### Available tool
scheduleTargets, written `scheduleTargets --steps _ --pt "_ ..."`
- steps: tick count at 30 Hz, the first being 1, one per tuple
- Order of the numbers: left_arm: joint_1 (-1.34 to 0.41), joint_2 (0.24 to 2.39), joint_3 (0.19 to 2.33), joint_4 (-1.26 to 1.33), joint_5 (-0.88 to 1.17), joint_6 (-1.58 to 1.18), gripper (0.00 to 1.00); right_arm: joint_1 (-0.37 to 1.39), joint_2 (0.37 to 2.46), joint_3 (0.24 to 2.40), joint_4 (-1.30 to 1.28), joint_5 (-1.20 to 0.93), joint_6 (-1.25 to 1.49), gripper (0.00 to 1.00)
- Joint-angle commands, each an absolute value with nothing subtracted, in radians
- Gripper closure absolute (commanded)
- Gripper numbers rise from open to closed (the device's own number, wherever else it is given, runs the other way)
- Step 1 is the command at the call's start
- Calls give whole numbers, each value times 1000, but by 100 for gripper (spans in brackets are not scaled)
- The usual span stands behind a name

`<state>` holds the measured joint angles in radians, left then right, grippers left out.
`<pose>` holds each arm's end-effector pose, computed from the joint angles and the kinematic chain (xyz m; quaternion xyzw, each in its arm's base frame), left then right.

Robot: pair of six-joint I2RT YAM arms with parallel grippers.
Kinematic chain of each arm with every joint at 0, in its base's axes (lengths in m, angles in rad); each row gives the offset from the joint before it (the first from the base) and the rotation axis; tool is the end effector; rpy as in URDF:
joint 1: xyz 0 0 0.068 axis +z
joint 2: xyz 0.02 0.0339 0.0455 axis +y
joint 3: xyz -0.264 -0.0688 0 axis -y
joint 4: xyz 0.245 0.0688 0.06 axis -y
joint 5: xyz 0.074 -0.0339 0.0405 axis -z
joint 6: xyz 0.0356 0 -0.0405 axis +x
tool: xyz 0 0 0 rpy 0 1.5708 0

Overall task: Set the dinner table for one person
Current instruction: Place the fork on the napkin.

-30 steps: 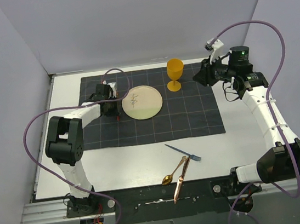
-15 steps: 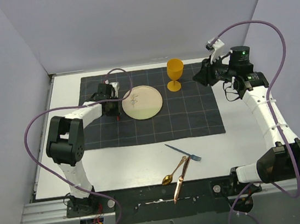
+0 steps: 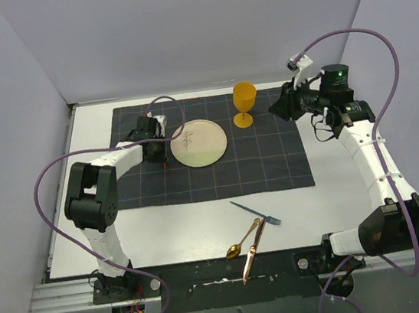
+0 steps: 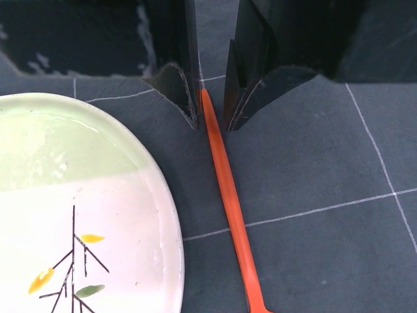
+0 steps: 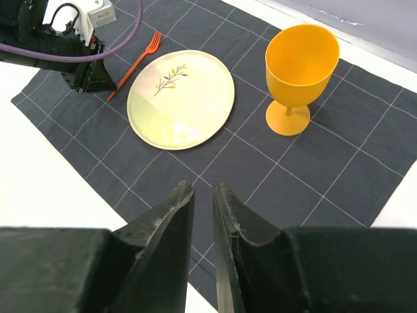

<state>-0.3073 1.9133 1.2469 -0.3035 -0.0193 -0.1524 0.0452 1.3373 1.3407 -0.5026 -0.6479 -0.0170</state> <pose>0.3818 -0.1204 0.1675 0.0711 0.9525 -0.0584 0.2902 0.2923 0.0347 0.3822 -0.1878 0.8097 0.2805 0.4801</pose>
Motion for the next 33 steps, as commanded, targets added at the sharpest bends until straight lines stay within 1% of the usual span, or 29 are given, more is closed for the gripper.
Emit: scheduleTargets --steps 1,28,31,33 --pt "-312 1924 1305 -301 -28 -141 80 38 1333 1387 -471 -670 -8 81" --pt "-321 1981 1327 -327 -32 -137 80 37 1344 1391 -474 -686 -3 82" --pt "-323 1983 1330 -330 -35 -135 82 36 1345 1391 -474 -686 -3 83" --pt "-325 1983 1331 -331 -37 -135 88 35 1345 1393 -474 -686 -3 83"
